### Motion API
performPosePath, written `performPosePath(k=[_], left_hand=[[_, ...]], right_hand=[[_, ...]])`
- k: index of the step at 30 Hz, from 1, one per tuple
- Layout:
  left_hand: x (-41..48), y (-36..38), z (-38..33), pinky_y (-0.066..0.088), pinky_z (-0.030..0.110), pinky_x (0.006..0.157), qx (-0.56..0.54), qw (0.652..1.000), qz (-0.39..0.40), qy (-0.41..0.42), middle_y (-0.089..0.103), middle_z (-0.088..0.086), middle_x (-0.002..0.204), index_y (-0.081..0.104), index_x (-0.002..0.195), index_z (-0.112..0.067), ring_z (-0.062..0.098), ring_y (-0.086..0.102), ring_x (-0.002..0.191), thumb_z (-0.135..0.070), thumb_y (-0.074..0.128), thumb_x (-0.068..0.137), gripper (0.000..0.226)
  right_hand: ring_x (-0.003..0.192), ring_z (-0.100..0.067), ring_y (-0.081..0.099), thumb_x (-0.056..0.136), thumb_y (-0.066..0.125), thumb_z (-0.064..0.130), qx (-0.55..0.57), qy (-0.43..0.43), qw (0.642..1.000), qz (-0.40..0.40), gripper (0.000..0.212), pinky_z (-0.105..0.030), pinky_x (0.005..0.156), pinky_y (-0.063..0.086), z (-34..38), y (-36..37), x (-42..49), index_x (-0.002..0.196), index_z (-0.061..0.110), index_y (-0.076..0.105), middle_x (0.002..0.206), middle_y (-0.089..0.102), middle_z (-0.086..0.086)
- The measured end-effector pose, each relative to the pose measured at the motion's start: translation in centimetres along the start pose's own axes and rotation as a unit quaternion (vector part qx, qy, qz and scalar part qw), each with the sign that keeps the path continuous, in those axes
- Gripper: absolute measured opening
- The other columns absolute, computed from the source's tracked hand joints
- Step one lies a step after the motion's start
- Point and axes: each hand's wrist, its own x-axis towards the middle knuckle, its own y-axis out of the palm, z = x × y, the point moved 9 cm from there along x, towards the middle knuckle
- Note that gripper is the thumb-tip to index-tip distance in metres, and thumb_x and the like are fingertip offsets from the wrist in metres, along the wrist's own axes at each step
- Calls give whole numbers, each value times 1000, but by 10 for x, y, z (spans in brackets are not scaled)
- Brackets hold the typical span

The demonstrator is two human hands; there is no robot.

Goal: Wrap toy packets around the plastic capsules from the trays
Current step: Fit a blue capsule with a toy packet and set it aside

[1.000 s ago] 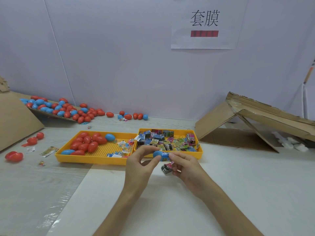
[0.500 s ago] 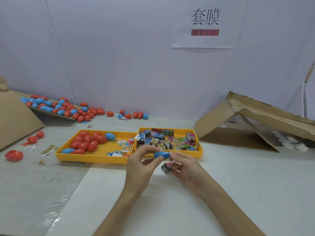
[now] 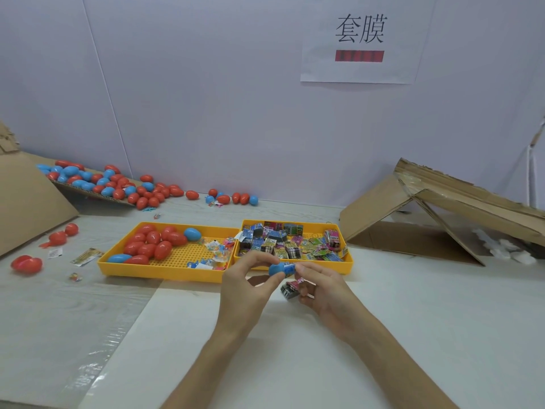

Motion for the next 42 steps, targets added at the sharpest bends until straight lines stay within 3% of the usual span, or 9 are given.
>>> performPosePath(k=[5,15,20,24,27,31,37,39,42], left_hand=[[0,-1,-1,62,32,79,16,1000,-8,5,71,-4,93,72,93,-16,13,69,93,-4,82,79,21],[2,1,8,54,16,71,-30,999,5,-31,72,-6,91,71,91,-20,9,68,93,-4,79,82,20],[6,0,20,59,28,77,-110,991,6,-75,74,1,92,73,93,-12,17,71,93,-1,78,83,16],[4,5,27,60,32,78,-216,968,22,-129,75,14,97,71,96,-3,29,73,97,-3,75,84,13],[3,9,30,60,32,78,-282,944,35,-168,74,17,101,68,100,3,32,72,101,-8,76,77,27],[1,13,35,60,32,78,-339,914,40,-218,71,22,111,66,107,0,33,71,106,-6,75,76,33],[-5,21,37,60,30,78,-392,875,71,-274,68,25,122,62,116,-2,35,69,110,-6,71,82,35],[-6,23,35,60,30,77,-411,864,80,-280,68,25,122,61,118,-2,35,70,109,-5,69,84,35],[-8,26,32,61,29,77,-430,851,98,-284,69,25,121,57,120,-1,33,71,107,-3,67,85,37]], right_hand=[[60,-7,50,93,67,17,-23,-4,1000,-1,13,-20,59,45,-1,-1,1,102,12,75,75,52,-3],[61,-11,47,90,72,16,-96,-71,992,-28,10,-21,56,40,8,-6,0,96,12,80,69,56,-5],[62,-9,56,84,77,10,-106,-112,988,-17,9,-20,54,43,18,-2,-4,89,18,78,75,67,-1],[69,-12,63,72,87,17,-106,-153,982,-13,30,-20,61,50,29,-2,-7,97,27,76,89,64,-3],[82,-18,69,70,85,22,-140,-167,976,-9,37,-28,72,56,33,1,-9,103,35,76,104,70,-5],[91,-22,70,78,85,13,-191,-178,965,-15,31,-39,80,60,33,4,-10,98,36,76,100,75,4],[87,-31,66,79,85,14,-213,-203,955,-31,30,-46,75,60,37,5,-12,98,34,75,97,74,5],[82,-29,66,78,86,13,-215,-209,953,-31,31,-42,70,60,37,6,-12,96,37,76,97,73,4],[68,-13,61,77,86,10,-218,-233,947,-34,38,-23,60,52,40,8,-14,94,43,74,95,71,5]])
